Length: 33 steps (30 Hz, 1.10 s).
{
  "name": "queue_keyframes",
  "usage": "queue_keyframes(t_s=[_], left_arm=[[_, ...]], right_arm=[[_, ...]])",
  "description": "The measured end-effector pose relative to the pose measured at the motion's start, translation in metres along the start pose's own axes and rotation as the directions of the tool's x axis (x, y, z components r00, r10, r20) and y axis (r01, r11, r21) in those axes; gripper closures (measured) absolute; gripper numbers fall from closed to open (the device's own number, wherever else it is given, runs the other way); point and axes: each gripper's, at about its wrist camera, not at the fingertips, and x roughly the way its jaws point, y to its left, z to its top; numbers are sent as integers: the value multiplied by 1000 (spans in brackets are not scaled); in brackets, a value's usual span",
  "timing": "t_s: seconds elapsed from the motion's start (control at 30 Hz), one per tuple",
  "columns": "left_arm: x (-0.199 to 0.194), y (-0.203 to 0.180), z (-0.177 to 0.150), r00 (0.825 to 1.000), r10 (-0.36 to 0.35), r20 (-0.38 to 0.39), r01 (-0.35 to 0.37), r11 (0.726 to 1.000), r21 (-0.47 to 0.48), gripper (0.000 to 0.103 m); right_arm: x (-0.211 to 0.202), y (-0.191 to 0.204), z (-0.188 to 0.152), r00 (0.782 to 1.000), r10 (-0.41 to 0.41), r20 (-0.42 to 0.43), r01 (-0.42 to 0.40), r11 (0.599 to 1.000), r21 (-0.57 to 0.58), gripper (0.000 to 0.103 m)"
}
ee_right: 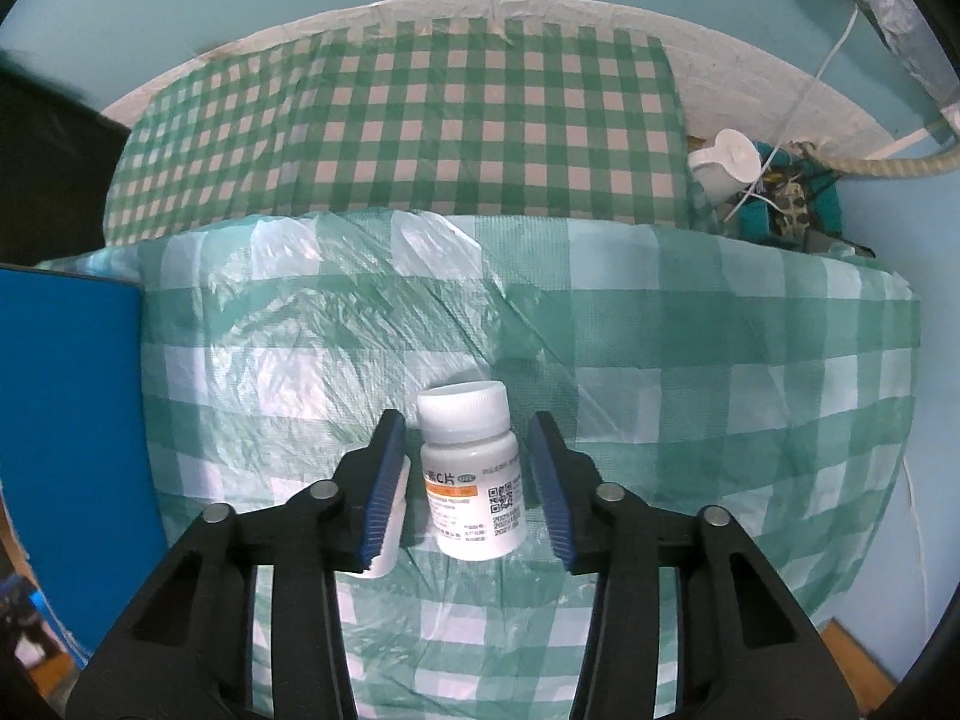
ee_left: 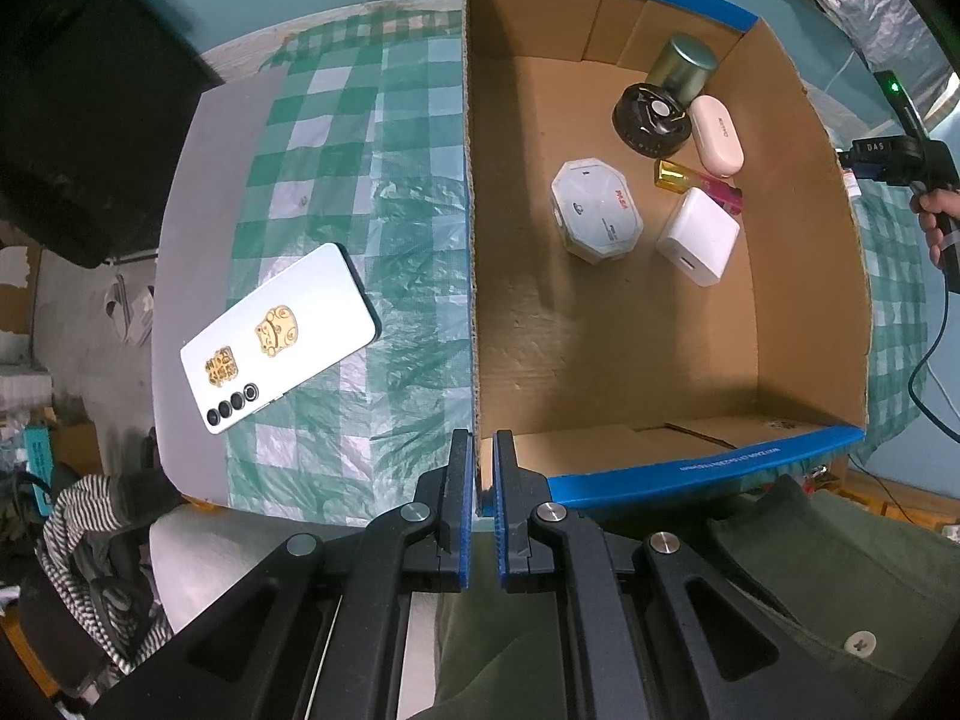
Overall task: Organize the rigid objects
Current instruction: 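Grasp the orange-labelled pill bottle with the right gripper, then lift the pill bottle with the right gripper and carry it over the box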
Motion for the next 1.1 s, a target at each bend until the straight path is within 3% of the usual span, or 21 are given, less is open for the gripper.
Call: queue_keyframes(t_s=[0.4, 0.73, 1.1], left_arm=[[0, 0, 0, 1000, 4, -2, -4, 1000, 8, 97], [0, 0, 0, 1000, 0, -3, 0, 1000, 15, 97], [0, 1, -1, 1000, -10, -3, 10, 1000, 21, 97]], right_arm=[[2, 2, -8, 1000, -17, 2, 17, 1000, -14, 71], [-2, 8, -17, 999, -51, -5, 51, 998, -45, 72], [-24, 17, -26, 1000, -29, 7, 30, 998, -51, 72]])
